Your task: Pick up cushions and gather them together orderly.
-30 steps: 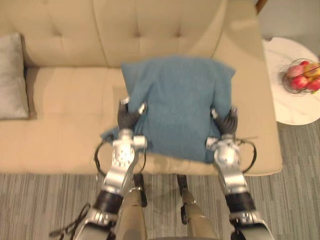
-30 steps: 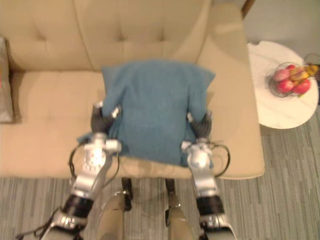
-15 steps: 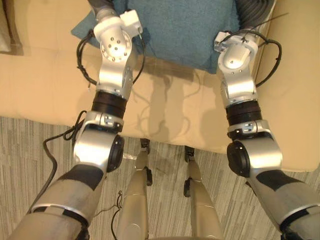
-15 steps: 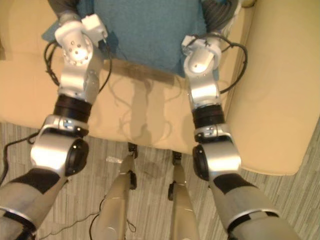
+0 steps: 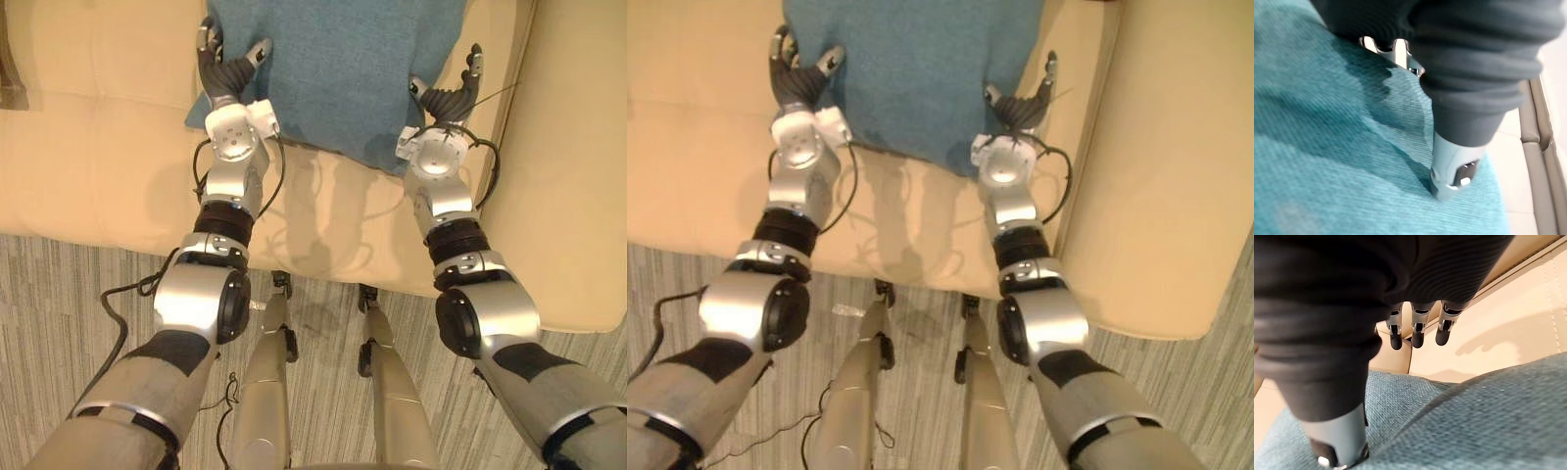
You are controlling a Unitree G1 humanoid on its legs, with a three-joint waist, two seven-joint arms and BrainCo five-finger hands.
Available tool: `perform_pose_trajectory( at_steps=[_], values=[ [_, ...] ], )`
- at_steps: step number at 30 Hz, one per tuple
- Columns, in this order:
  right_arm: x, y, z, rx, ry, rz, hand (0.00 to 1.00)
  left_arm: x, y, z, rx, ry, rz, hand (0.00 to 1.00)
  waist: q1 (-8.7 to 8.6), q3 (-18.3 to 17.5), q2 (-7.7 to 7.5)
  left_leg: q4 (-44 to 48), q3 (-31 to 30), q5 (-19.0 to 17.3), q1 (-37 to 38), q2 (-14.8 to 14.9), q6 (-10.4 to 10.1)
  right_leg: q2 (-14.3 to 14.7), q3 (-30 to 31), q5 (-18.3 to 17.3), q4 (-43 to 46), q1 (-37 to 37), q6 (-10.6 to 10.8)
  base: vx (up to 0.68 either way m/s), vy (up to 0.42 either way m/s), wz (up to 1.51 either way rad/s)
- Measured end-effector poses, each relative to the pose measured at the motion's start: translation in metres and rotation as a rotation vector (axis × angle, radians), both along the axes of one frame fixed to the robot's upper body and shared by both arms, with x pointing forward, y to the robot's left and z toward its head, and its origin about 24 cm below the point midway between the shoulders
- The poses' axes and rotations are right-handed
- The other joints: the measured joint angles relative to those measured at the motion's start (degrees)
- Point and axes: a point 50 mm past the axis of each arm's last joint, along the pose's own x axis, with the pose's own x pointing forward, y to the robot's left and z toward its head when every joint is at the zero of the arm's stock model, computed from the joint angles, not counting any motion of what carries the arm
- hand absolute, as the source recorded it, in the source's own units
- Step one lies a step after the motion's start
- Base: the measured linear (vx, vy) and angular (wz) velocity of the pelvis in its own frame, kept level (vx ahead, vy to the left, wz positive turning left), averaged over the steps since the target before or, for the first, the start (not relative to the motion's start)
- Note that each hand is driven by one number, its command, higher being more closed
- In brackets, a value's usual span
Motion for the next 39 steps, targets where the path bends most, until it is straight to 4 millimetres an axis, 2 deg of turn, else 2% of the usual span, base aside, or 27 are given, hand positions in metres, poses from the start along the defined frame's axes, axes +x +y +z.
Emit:
perform_pose_trajectory(
  at_steps=[6,7,10,12,13,15,16,17,18,19,20,24,25,26,28,33,39],
  values=[
    [-0.005,-0.012,-0.026,0.020,0.032,0.007,0.00,-0.001,0.017,-0.024,0.016,0.045,0.024,0.00,-0.37,-0.01,-0.01,0.16,-0.25,0.60,1.92,0.08,0.28,-0.01,-1.23,-0.73,0.91,1.94,-0.20,-0.03,-0.008,0.06],
    [-0.012,-0.023,-0.039,0.025,0.030,-0.001,0.00,-0.005,0.025,-0.037,0.008,0.057,0.028,0.00,-0.42,-0.03,-0.04,0.17,-0.47,0.50,3.29,0.12,0.27,-0.02,-1.73,-2.02,2.06,3.15,-0.38,-0.03,-0.022,0.16],
    [-0.023,-0.036,-0.058,0.029,0.032,-0.011,0.00,-0.013,0.045,-0.058,-0.006,0.079,0.071,0.00,-0.49,-0.07,-0.11,0.24,-0.65,0.10,5.17,0.17,0.30,-0.01,-1.97,-3.49,3.76,4.42,-0.58,-0.02,-0.028,0.11],
    [-0.041,-0.056,-0.089,0.052,0.070,-0.031,0.00,-0.026,0.070,-0.090,-0.028,0.122,0.127,0.00,-0.51,-0.09,-0.13,0.28,-0.69,-0.31,8.04,0.08,0.20,-0.06,-2.12,-4.78,5.15,6.73,-0.76,-0.01,-0.032,0.07],
    [-0.044,-0.060,-0.095,0.056,0.080,-0.038,0.00,-0.029,0.073,-0.095,-0.026,0.129,0.135,0.00,-0.50,-0.09,-0.13,0.28,-0.72,-0.40,8.59,0.05,0.19,-0.09,-2.15,-5.09,5.43,7.18,-0.66,0.00,-0.037,0.11],
    [-0.068,-0.078,-0.144,0.089,0.202,-0.043,0.00,-0.047,0.088,-0.138,-0.011,0.221,0.141,0.00,-0.48,-0.17,-0.25,0.33,-0.92,-1.38,13.10,-0.15,0.31,-0.30,-2.47,-7.03,6.88,11.17,-0.69,0.02,-0.041,0.13],
    [-0.074,-0.081,-0.154,0.089,0.228,-0.044,0.00,-0.051,0.089,-0.148,-0.003,0.245,0.139,0.00,-0.50,-0.18,-0.26,0.38,-0.92,-1.66,14.07,-0.22,0.22,-0.37,-2.52,-7.46,7.16,12.08,-0.78,0.05,-0.037,0.11],
    [-0.091,-0.085,-0.181,0.087,0.306,-0.036,0.00,-0.063,0.091,-0.176,0.022,0.322,0.125,0.00,-0.50,-0.22,-0.31,0.63,-0.91,-2.59,16.81,-0.38,0.10,-0.62,-2.60,-8.70,8.00,14.52,-0.69,0.05,-0.019,0.11],
    [-0.105,-0.088,-0.204,0.088,0.381,-0.023,0.00,-0.076,0.091,-0.202,0.035,0.397,0.104,0.00,-0.55,-0.55,-0.34,0.90,-0.94,-3.24,18.87,-0.61,0.38,-0.87,-2.68,-9.57,8.55,16.38,-0.72,0.06,-0.019,0.09],
    [-0.112,-0.090,-0.214,0.089,0.414,-0.018,0.00,-0.083,0.090,-0.214,0.036,0.431,0.093,0.00,-0.55,-0.92,-0.35,0.98,-0.92,-3.43,19.56,-0.67,0.17,-0.97,-2.71,-9.87,8.59,17.09,-0.61,0.07,0.001,0.06],
    [-0.130,-0.091,-0.237,0.094,0.495,0.001,0.00,-0.100,0.084,-0.244,0.035,0.523,0.060,0.00,-0.55,-2.42,-0.40,1.13,-0.88,-4.18,20.66,-0.83,0.20,-1.15,-2.72,-10.39,8.55,18.22,-0.58,0.06,0.008,0.02],
    [-0.177,-0.078,-0.312,0.200,0.810,0.068,0.00,-0.167,0.063,-0.335,-0.003,0.876,-0.038,0.00,-1.08,-5.97,-0.78,1.14,-0.88,-5.36,25.81,-1.45,-0.26,-1.57,-2.94,-11.25,7.19,23.96,-0.18,0.09,0.004,0.04],
    [-0.193,-0.071,-0.334,0.249,0.910,0.085,0.00,-0.189,0.055,-0.358,-0.027,0.982,-0.069,0.00,-1.08,-7.23,-0.81,1.09,-0.86,-5.84,27.51,-1.71,-0.23,-1.65,-2.95,-11.36,6.27,26.06,0.00,0.09,0.000,0.02],
    [-0.200,-0.068,-0.343,0.274,0.953,0.092,0.00,-0.199,0.050,-0.367,-0.038,1.031,-0.084,0.00,-1.10,-7.67,-0.85,1.07,-0.87,-6.07,28.38,-1.78,-0.25,-1.72,-2.92,-11.38,5.78,27.06,0.02,0.08,0.003,0.01],
    [-0.228,-0.057,-0.370,0.365,1.098,0.104,0.00,-0.235,0.037,-0.395,-0.062,1.191,-0.152,0.00,-1.23,-9.73,-0.78,0.73,-0.87,-6.88,31.27,-2.10,-0.41,-2.05,-2.87,-11.56,3.69,30.18,0.53,0.02,0.004,0.00],
    [-0.254,-0.055,-0.388,0.448,1.209,0.084,0.00,-0.262,0.038,-0.409,-0.012,1.308,-0.193,0.00,-1.46,-11.81,-0.72,-3.10,-0.83,-7.11,36.57,-3.20,-0.55,-2.47,-2.84,-10.95,0.27,35.16,1.25,0.03,0.015,-0.02],
    [-0.256,-0.061,-0.390,0.467,1.226,0.060,0.00,-0.270,0.048,-0.411,0.050,1.348,-0.203,0.00,-2.22,-12.42,-1.29,-3.80,-0.39,-6.93,39.60,-4.70,-0.19,-3.57,-2.17,-9.58,-1.50,38.56,2.02,0.07,0.034,-0.01]
  ],
)
